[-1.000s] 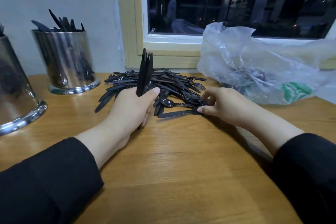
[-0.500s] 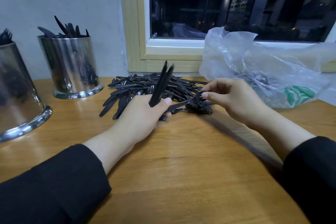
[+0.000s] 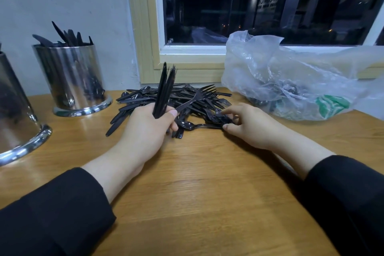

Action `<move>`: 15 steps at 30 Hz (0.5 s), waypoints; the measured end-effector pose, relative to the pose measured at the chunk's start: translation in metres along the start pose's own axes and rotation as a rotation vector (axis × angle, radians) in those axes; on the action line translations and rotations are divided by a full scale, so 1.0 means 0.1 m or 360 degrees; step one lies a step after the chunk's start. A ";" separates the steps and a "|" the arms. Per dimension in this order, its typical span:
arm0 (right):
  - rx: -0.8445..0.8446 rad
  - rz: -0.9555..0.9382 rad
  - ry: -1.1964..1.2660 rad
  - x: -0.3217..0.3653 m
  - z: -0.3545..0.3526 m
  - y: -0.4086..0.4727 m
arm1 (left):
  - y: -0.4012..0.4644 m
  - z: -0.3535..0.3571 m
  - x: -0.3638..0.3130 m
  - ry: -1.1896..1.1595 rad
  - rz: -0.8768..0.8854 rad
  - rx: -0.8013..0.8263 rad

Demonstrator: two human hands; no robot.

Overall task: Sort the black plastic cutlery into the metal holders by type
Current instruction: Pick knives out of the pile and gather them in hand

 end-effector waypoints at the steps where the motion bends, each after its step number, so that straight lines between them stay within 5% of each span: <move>1: 0.0013 -0.0019 -0.0041 0.03 0.02 0.00 | 0.00 0.01 0.00 0.0000 0.0004 0.0003; 6: -0.0049 0.0000 -0.0038 0.07 -0.04 -0.03 | 0.01 -0.01 -0.01 0.0000 0.0009 -0.0010; 15: -0.0594 0.0052 0.0109 -0.05 -0.57 -0.07 | 0.04 -0.12 -0.01 -0.0076 0.0027 -0.0174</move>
Point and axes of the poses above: each hand's wrist, its own y-axis towards the middle knuckle, its own z-axis out of the palm, x = y × z, the point moved 9 cm from there along y, towards the middle knuckle, and after that the axes turned 6 degrees about -y, right-handed, at the moved point
